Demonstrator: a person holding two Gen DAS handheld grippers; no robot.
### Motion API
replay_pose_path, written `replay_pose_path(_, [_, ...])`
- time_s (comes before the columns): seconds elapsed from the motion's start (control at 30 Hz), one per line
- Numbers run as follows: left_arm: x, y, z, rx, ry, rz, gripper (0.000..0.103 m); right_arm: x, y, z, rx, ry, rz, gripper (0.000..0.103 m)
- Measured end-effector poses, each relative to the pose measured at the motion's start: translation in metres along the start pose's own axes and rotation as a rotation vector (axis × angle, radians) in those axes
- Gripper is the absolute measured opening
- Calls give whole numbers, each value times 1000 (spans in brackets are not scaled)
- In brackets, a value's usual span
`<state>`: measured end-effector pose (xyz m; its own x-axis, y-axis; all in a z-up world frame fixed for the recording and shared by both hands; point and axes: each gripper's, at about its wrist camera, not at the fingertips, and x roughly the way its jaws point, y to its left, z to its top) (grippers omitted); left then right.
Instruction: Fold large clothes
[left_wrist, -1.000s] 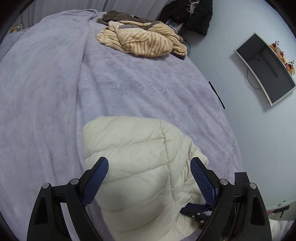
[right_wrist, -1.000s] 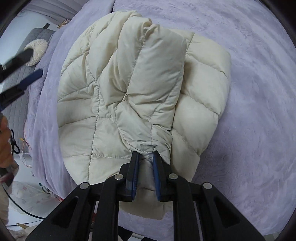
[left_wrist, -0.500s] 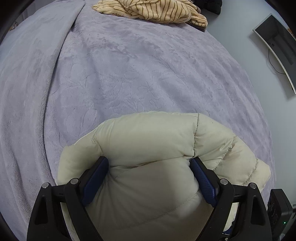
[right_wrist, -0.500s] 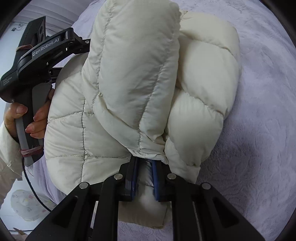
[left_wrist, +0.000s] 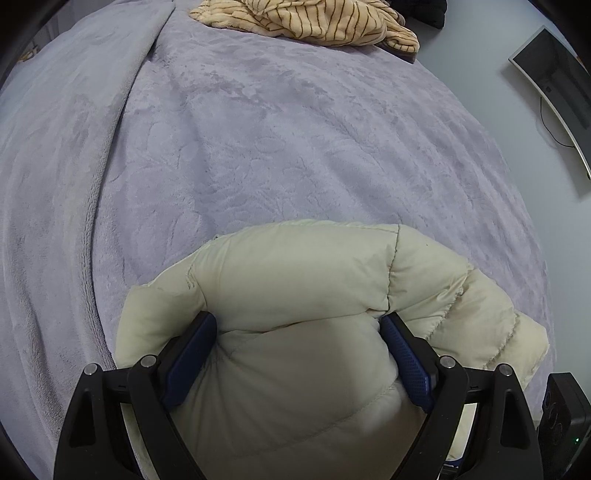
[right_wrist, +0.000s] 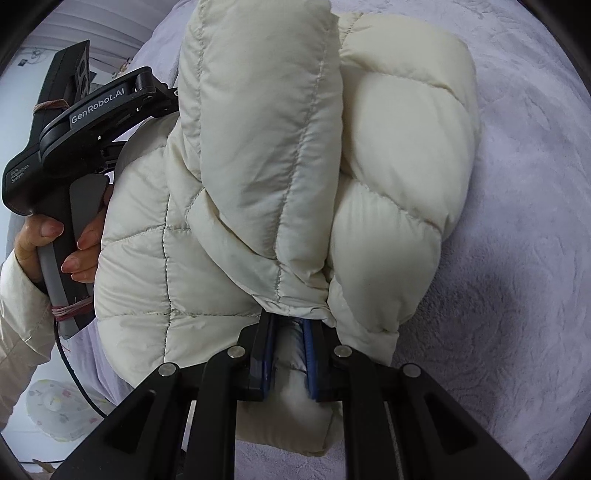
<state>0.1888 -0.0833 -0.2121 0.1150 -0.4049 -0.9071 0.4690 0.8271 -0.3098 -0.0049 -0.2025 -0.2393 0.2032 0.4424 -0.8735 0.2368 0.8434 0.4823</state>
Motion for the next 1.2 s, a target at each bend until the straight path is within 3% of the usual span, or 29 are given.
replay_pose_path(0.23, [-10, -1, 0, -15, 1, 16, 92, -2, 3, 0, 8, 8, -9, 14])
replay_pose_path(0.5, [-62, -1, -9, -30, -28, 91, 91, -22, 11, 6, 30, 24, -22, 19])
replay_pose_path(0.73, [-119, 2, -40, -45, -39, 165, 92, -53, 29, 9, 31, 7, -14, 47])
replay_pose_path(0.93, [-152, 6, -71, -93, -57, 179, 92, -75, 46, 9, 17, -6, -48, 55])
replay_pose_path(1.17, [-167, 9, -101, -121, -16, 182, 92, -91, 58, 4, -1, 1, -96, 56])
replay_pose_path(1.2, [-168, 9, -105, -124, -10, 183, 97, -92, 59, 3, 0, 4, -105, 56])
